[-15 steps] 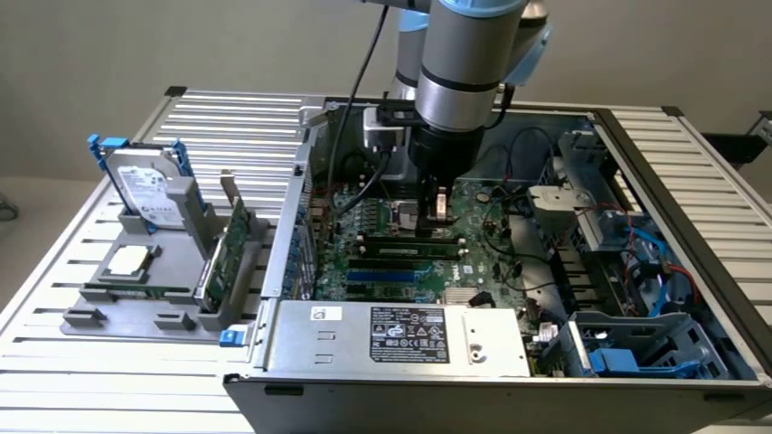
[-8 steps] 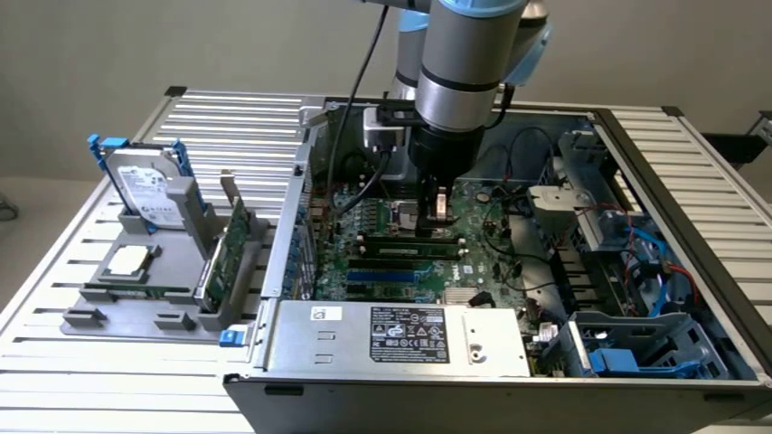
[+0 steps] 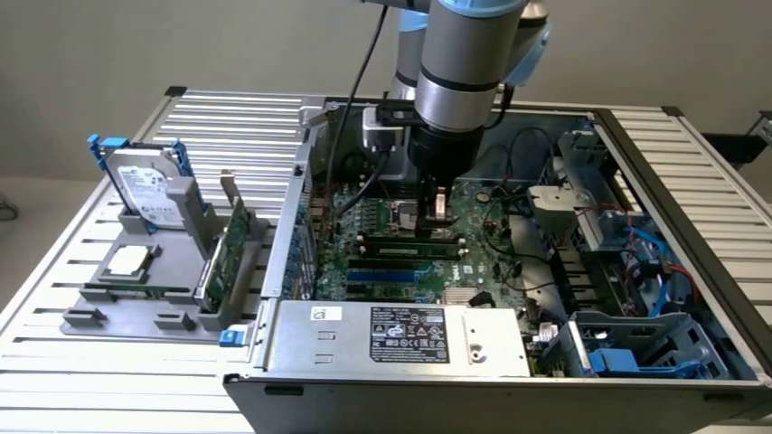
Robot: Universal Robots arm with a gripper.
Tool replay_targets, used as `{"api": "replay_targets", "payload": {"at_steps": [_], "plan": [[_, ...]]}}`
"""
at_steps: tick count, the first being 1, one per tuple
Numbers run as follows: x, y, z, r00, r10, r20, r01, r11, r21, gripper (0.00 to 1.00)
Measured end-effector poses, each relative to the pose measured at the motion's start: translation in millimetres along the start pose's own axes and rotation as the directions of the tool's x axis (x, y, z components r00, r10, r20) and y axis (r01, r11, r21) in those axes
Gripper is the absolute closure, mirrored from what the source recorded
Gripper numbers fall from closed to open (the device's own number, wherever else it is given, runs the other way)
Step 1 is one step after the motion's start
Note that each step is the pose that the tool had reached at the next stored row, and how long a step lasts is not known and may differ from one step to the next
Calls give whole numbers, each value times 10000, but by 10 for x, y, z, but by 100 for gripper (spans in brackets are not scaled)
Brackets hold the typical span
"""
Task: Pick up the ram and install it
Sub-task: 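Press down the ram until it locks into place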
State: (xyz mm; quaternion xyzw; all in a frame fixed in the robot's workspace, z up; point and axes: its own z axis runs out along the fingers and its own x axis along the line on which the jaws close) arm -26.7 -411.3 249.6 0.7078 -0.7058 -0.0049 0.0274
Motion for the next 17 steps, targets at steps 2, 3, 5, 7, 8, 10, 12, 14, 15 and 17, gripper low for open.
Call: {"api": "replay_targets", "payload": {"at_steps": [2, 3, 5, 7, 8, 10, 12, 14, 15, 17], "plan": [[0, 0, 0, 9998, 199, -16, -199, 9998, -4, 89], [0, -1, 0, 9995, 303, -23, -303, 9995, -1, 89], [0, -1, 1, 9986, 522, -38, -522, 9986, 5, 89], [1, 0, 0, 9972, 751, -55, -751, 9972, 10, 89], [0, -1, 0, 9963, 862, -63, -862, 9963, 12, 89], [0, -1, 1, 9941, 1085, -81, -1085, 9941, 17, 89], [0, -1, 1, 9914, 1305, -106, -1305, 9914, 24, 89], [0, 0, 1, 9882, 1526, -147, -1525, 9883, 37, 89], [0, 0, 1, 9865, 1628, -172, -1627, 9867, 47, 89], [0, 0, 1, 9829, 1826, -222, -1825, 9832, 70, 89]]}}
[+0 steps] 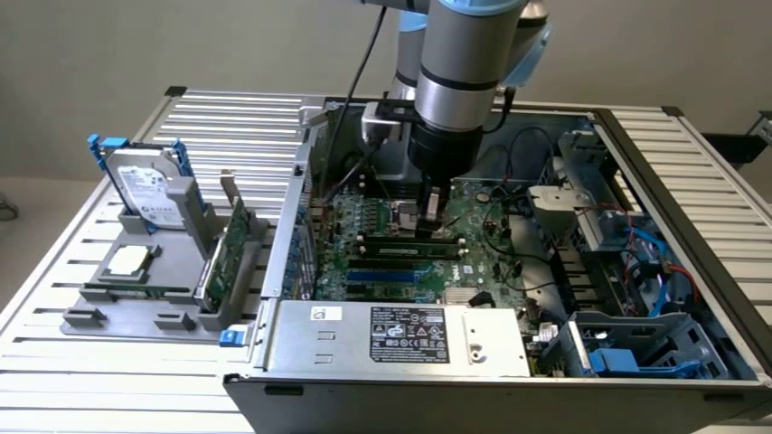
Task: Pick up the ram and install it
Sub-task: 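Press down the ram until it locks into place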
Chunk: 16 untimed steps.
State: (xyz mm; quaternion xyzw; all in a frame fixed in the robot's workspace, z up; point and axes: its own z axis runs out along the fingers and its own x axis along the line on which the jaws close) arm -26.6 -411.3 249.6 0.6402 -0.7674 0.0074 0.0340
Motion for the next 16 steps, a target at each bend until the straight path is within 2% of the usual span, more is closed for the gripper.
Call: {"api": "replay_targets", "payload": {"at_steps": [5, 9, 12, 16], "plan": [[0, 0, 0, 9987, 501, -130, -500, 9987, 60, 89], [0, 0, 0, 9957, 900, -233, -896, 9958, 169, 89], [0, 0, 1, 9924, 1200, -272, -1192, 9925, 268, 89], [0, 0, 4, 9863, 1624, -277, -1612, 9860, 418, 89]]}}
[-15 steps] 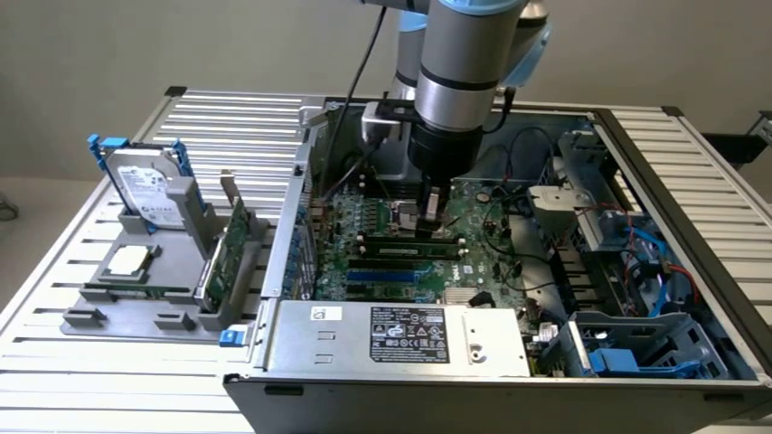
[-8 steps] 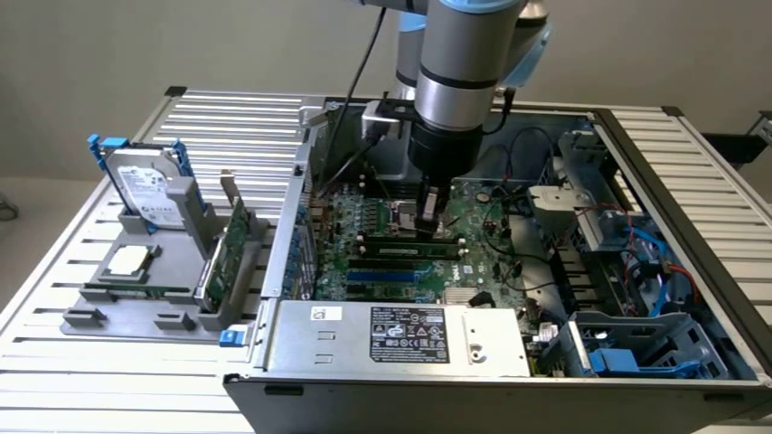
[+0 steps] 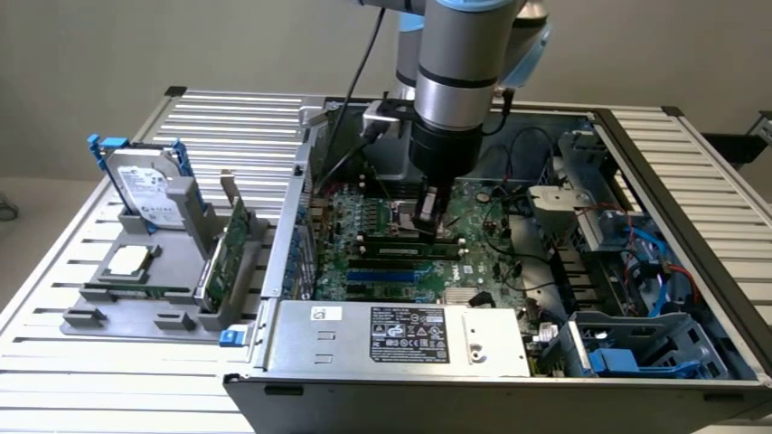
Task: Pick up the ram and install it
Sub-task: 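Press down the ram until it locks into place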
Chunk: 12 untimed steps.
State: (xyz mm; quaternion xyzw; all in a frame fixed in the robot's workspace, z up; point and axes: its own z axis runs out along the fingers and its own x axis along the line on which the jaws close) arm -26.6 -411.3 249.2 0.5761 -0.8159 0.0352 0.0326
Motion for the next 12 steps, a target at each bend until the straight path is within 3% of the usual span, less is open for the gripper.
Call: {"api": "replay_targets", "payload": {"at_steps": [3, 5, 8, 12], "plan": [[-1, 0, 3, 9994, 352, 3, -352, 9993, 88, 89], [-1, 0, 7, 9981, 614, 8, -614, 9981, 105, 89], [-2, 1, 16, 9939, 1103, 6, -1103, 9939, 83, 89], [-3, 1, 30, 9835, 1809, -14, -1808, 9835, 26, 89]]}}
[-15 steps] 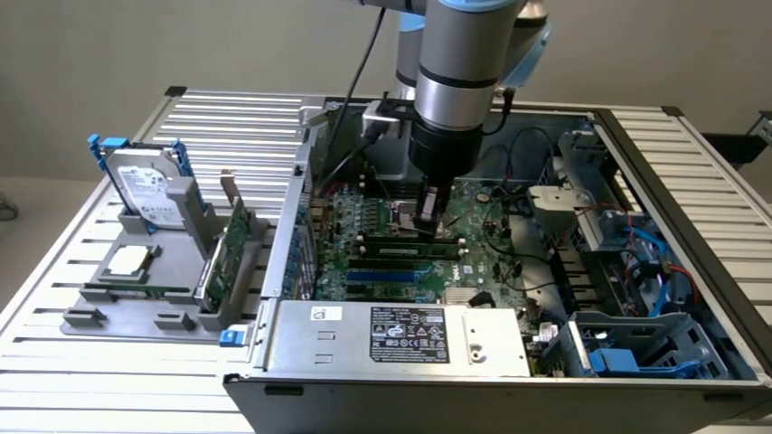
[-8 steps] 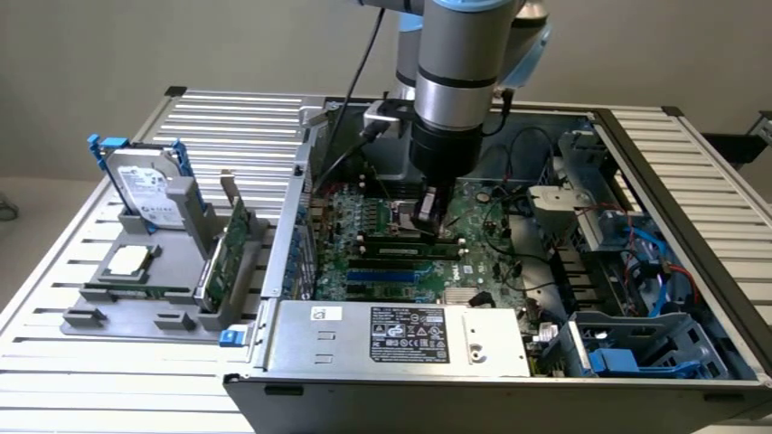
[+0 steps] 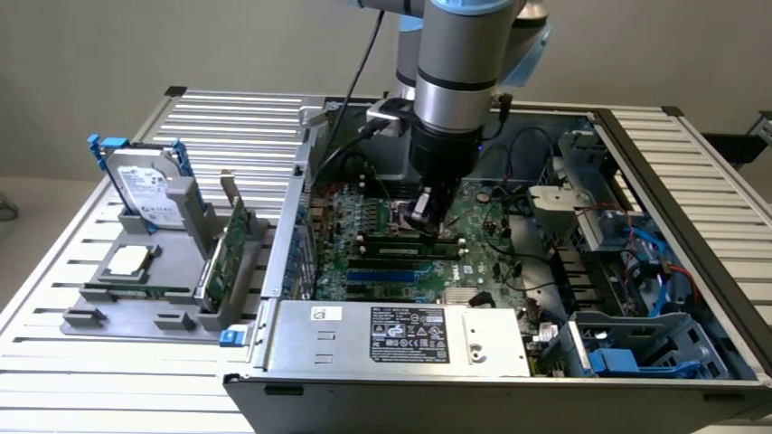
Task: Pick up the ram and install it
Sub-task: 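Press down the ram until it locks into place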
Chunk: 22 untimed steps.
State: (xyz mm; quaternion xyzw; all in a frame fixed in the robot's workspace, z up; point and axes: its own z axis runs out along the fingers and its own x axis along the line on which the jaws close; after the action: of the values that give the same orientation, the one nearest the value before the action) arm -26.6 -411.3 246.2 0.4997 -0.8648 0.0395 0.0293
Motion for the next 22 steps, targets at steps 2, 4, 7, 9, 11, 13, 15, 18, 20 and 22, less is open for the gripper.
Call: {"api": "replay_targets", "payload": {"at_steps": [2, 4, 7, 9, 11, 13, 15, 18, 20, 22], "plan": [[0, 0, 3, 9994, 358, -17, -358, 9994, -32, 89], [-1, 0, 8, 9973, 733, -31, -733, 9973, -65, 89], [-1, 0, 13, 9919, 1266, -57, -1266, 9919, -111, 89], [-2, 1, 16, 9866, 1631, -77, -1632, 9865, -142, 89], [-2, 1, 17, 9803, 1973, -95, -1974, 9802, -171, 89], [-2, 1, 17, 9736, 2280, -110, -2282, 9734, -195, 89], [-2, 1, 17, 9662, 2575, -127, -2577, 9660, -215, 89], [-2, 1, 17, 9537, 3005, -145, -3008, 9534, -240, 89], [-2, 1, 17, 9449, 3269, -154, -3272, 9446, -252, 89], [-2, 1, 17, 9358, 3521, -162, -3524, 9355, -263, 89]]}}
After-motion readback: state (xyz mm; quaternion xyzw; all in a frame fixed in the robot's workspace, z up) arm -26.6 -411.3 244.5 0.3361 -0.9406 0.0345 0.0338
